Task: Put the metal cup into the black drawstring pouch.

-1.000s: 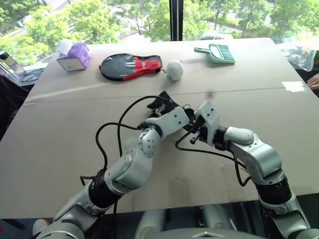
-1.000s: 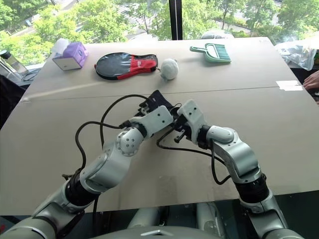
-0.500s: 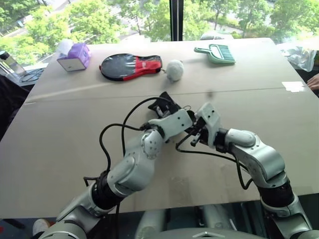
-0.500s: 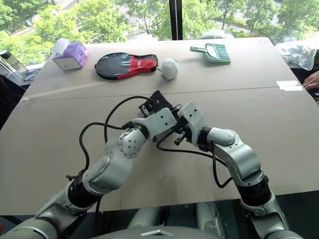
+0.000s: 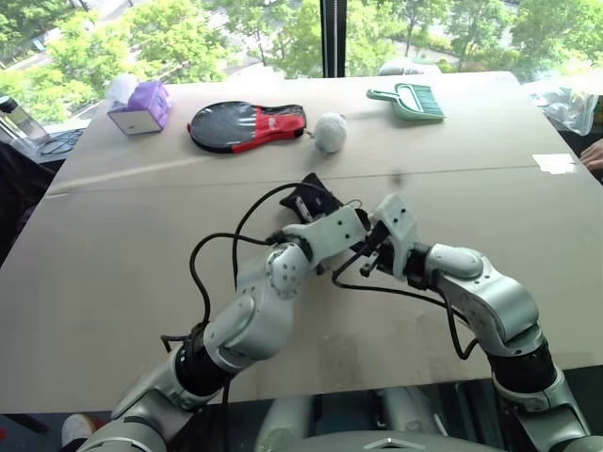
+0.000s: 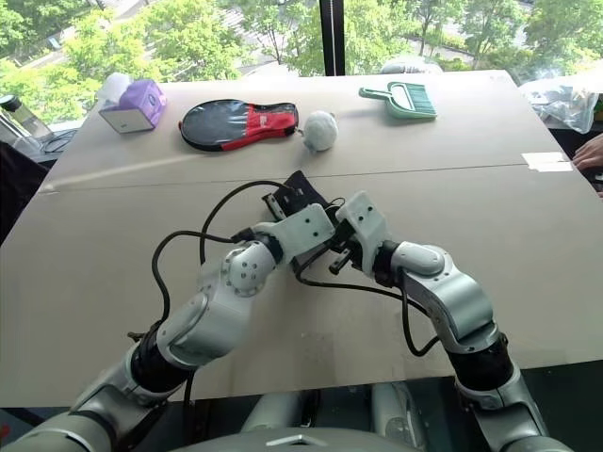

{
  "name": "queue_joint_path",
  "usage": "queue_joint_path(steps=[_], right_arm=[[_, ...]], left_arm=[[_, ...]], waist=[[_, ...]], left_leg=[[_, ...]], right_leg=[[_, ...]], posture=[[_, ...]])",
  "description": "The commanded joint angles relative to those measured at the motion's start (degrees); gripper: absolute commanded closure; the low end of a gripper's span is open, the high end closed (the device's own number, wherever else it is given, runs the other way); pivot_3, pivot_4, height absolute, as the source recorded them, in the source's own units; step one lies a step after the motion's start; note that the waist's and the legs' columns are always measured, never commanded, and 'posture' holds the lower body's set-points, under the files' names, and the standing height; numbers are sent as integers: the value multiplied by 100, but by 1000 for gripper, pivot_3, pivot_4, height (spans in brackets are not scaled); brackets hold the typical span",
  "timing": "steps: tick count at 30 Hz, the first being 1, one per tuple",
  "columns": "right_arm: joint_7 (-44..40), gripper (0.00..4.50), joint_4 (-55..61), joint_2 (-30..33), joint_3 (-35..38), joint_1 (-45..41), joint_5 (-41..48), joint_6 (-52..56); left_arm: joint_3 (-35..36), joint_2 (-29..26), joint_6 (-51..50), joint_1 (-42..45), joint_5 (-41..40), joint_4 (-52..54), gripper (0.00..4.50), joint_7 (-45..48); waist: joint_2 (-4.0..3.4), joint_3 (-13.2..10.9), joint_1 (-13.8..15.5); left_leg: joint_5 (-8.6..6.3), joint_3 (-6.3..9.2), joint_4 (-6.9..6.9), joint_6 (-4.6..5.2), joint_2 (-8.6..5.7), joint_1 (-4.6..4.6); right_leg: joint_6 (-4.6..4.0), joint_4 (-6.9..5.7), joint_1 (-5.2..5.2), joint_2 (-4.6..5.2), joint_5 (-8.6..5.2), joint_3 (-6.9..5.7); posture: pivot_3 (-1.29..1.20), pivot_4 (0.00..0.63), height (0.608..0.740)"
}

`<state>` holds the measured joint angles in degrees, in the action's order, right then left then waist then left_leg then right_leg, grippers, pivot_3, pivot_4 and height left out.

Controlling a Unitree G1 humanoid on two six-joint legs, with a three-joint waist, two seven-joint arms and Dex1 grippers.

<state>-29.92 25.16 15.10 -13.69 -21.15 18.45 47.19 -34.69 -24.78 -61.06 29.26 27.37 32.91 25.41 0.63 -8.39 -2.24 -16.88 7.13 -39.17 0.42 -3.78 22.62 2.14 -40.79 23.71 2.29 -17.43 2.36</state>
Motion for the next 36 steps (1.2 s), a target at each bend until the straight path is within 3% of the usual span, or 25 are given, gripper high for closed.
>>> queue_joint_path(steps=[1,6,12,17,20,27,36], right_arm=[[-21,4500,-146,-371,-2,-45,107,-660],[165,4500,-834,-1270,733,-179,669,-1066],[471,4500,-1716,-2018,1345,-426,849,-1830],[658,4500,-2040,-2508,1832,-565,1407,-1862],[370,4500,-2171,-2445,1590,-485,1513,-1704],[-417,4500,-2572,-1676,663,-426,761,-1957],[-344,4500,-3199,-1363,733,-702,279,-2483]], left_arm=[[632,511,-443,307,-477,146,4455,258],[1342,823,-1143,738,-1151,-57,4455,614],[1735,965,-1655,1047,-1751,-288,4455,660],[2076,1112,-2035,1209,-2127,-432,4455,516],[2170,1109,-1912,1314,-2291,-547,4455,381],[2404,1019,-1450,1617,-2465,-834,4455,41],[2303,849,-1319,1440,-2726,-558,4455,-154]], waist=[[1,0,3],[1,0,-17],[0,-1,-14],[0,-1,-33],[0,0,-35],[0,0,-28],[0,0,-33]], left_leg=[[0,1,-1,0,0,0],[0,0,-2,0,1,1],[0,1,-2,-1,0,0],[1,2,-1,-1,1,0],[1,2,0,-1,1,-1],[1,2,-2,-1,0,-1],[1,-1,-1,-2,1,-1]], right_leg=[[0,0,0,0,0,-1],[0,-2,1,-2,0,-1],[0,-1,0,-1,0,-1],[0,-2,2,-2,0,-1],[0,-3,1,-1,0,0],[0,-2,1,-1,0,-1],[0,-2,3,-1,0,3]], posture=[[0,150,740],[0,150,740],[0,150,740],[0,150,740],[0,150,740],[0,150,740],[0,150,740]])
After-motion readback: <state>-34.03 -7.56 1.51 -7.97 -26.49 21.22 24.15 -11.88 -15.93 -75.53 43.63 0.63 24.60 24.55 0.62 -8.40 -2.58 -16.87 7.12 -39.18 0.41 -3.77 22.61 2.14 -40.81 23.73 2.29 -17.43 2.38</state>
